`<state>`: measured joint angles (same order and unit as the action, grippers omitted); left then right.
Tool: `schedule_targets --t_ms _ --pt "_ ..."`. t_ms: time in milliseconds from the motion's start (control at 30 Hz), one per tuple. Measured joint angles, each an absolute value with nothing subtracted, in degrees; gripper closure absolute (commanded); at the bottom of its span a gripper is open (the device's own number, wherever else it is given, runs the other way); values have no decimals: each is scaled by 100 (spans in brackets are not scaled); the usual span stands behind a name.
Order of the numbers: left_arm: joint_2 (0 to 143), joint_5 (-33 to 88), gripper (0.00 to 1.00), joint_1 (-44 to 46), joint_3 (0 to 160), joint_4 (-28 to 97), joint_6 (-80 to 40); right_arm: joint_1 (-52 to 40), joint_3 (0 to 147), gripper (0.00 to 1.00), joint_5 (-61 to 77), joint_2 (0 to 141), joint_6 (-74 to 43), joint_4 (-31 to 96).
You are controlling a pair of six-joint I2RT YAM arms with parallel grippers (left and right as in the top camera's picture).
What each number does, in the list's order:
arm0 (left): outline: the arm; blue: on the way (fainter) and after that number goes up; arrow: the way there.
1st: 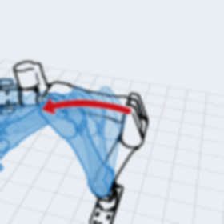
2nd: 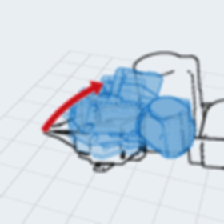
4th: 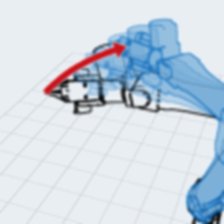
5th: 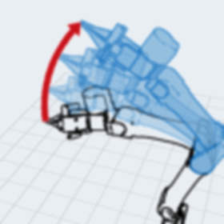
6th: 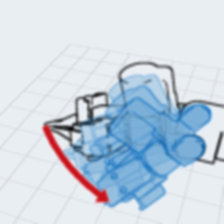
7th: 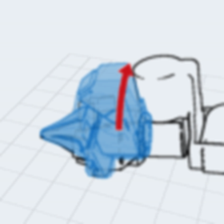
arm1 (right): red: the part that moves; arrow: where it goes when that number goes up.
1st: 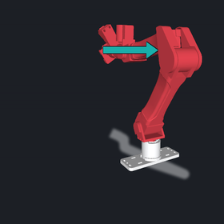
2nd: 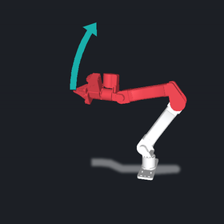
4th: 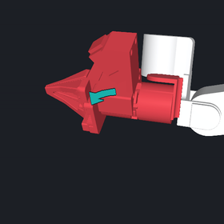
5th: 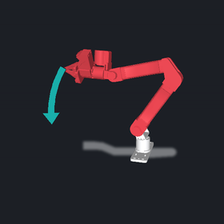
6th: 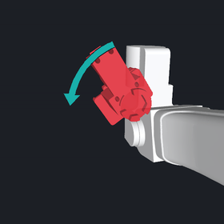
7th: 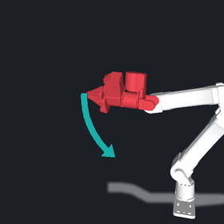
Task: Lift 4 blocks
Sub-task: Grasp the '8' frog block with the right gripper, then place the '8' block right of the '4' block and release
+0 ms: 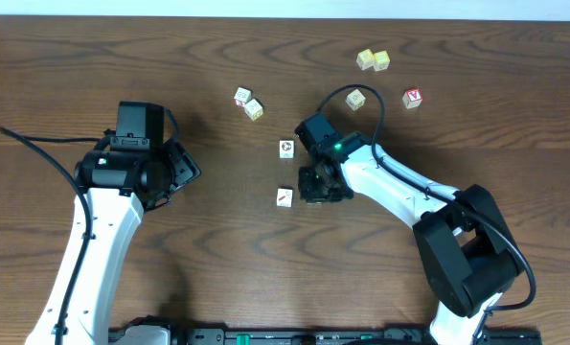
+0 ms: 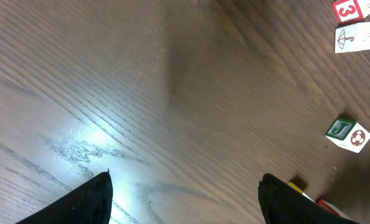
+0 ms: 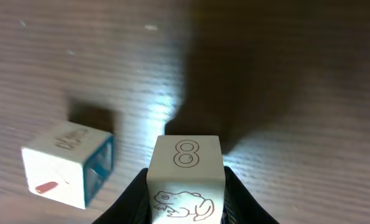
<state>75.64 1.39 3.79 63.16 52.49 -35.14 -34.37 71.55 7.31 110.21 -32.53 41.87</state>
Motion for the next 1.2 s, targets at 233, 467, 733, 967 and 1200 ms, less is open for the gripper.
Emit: schedule_targets --t_ms 233,467,733,967,1200 --pt "7564 139 25 379 6316 5249 -3514 -3459 7153 84 779 11026 -3470 4200" --pt "7564 139 24 379 6316 5249 -3514 -3586 7153 83 906 11030 -3640 4237" --pt "7564 139 24 379 6316 5249 -3514 -3701 7153 81 873 11032 -3841 4217" --pt "7564 139 24 379 6316 5249 -3514 -3715 7153 80 867 11034 -3927 4187" --pt "7564 139 24 379 6316 5249 -3514 -3715 7153 63 836 11045 -3957 4139"
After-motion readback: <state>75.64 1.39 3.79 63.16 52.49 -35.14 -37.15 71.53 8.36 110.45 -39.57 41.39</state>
